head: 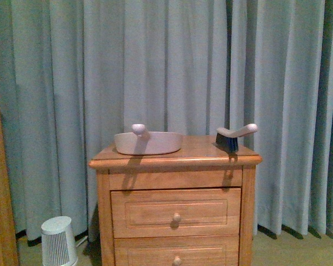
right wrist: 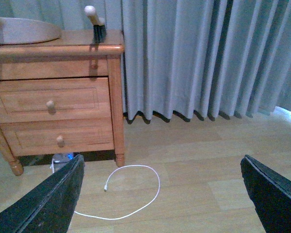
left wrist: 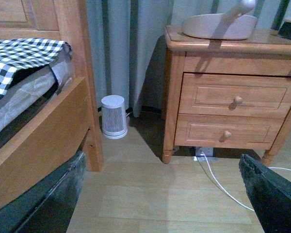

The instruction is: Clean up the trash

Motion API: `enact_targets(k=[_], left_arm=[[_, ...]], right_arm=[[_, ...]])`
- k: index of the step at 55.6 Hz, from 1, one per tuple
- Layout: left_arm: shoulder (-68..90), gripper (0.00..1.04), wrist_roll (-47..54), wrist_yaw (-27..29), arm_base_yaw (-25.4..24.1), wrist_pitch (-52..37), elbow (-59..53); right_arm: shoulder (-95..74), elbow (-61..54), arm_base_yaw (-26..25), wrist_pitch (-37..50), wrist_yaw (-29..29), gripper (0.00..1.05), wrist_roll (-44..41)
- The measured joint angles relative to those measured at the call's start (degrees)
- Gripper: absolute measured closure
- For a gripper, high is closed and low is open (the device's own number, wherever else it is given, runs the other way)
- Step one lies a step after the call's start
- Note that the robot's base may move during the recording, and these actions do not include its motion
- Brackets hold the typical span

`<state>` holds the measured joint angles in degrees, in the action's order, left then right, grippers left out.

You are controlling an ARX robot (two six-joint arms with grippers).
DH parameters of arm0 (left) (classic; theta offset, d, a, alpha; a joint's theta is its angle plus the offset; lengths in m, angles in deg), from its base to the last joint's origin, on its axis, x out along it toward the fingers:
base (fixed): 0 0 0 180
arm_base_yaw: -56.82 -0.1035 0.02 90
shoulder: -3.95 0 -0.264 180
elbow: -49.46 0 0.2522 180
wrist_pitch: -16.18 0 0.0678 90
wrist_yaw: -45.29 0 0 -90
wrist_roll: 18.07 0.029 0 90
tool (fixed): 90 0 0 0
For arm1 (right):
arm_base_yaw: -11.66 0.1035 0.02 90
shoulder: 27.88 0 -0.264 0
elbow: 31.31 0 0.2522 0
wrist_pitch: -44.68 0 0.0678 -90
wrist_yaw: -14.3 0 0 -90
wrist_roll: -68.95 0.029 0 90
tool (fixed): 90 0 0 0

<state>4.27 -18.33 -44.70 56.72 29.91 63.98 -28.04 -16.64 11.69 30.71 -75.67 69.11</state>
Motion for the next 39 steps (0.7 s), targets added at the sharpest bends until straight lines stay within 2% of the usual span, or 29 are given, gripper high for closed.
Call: enact_targets(k=[39], left_arm=[[0.0, 0.08, 0.0, 0.0, 0.0, 0.0, 0.0]], right_arm=[[0.0, 0.0, 0.0, 0.0, 0.0, 0.07, 0.0]])
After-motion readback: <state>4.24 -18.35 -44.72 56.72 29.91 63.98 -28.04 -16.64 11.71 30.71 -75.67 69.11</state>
